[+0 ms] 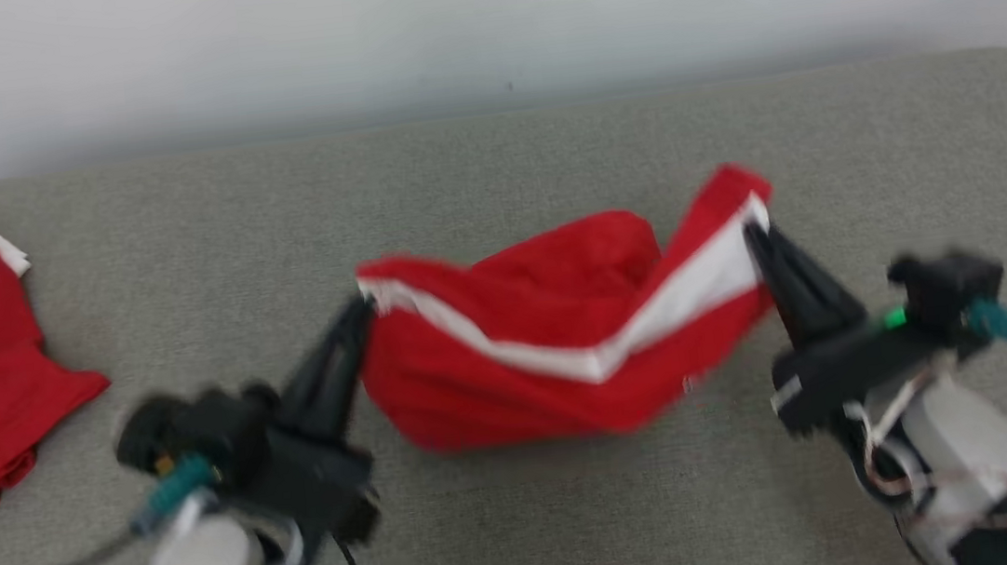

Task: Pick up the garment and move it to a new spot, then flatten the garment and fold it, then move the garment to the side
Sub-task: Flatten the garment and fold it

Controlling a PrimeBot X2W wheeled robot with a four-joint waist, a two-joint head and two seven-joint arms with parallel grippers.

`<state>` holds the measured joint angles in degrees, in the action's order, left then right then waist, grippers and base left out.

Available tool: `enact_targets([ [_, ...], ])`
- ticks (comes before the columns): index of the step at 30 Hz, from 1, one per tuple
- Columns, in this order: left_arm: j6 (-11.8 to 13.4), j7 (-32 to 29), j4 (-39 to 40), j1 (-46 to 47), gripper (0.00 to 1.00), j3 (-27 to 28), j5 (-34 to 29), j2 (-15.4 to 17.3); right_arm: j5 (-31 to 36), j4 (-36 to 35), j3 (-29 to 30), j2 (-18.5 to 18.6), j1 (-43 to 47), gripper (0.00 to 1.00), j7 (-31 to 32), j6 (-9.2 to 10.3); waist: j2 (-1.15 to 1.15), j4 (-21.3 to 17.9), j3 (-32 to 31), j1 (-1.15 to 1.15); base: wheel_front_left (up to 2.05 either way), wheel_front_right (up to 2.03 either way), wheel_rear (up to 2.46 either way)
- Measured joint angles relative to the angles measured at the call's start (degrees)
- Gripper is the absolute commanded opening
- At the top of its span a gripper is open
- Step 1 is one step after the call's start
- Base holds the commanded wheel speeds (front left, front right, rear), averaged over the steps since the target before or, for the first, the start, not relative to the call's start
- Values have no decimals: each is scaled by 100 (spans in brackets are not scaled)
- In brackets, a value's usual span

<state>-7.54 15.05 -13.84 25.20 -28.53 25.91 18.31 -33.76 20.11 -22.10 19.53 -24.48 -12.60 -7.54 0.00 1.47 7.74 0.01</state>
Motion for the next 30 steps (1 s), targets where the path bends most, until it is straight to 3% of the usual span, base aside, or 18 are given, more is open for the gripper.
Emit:
enact_targets([
  [8,0,-274,-909,2637,0,-547,1435,665,-464,1690,-376,-382,-2537,0,24,0,0,-264,295,1,0,0,0],
  [11,1,-203,-985,3345,0,-461,1967,699,-565,1941,-508,-428,-3259,0,-114,0,0,-345,443,0,0,0,0],
  [14,0,-83,-928,3578,0,-513,2009,814,-594,1922,-501,-374,-3506,0,-216,0,0,-415,589,0,0,0,0],
  [17,1,-16,-662,3234,0,-411,2005,853,-493,1510,-408,-320,-3227,0,-242,0,0,-479,705,0,0,0,0],
  [20,1,-3,-219,2274,0,14,1876,743,-380,1112,-275,-278,-2443,0,-252,0,0,-528,783,0,0,0,0],
  [25,4,-1,120,357,0,659,1261,158,-316,757,26,-358,-939,0,-253,0,0,-467,810,-1,0,0,0],
  [30,4,-1,144,-701,0,900,911,-408,-270,656,125,-535,-54,0,-252,0,0,-375,784,-2,0,0,0],
])
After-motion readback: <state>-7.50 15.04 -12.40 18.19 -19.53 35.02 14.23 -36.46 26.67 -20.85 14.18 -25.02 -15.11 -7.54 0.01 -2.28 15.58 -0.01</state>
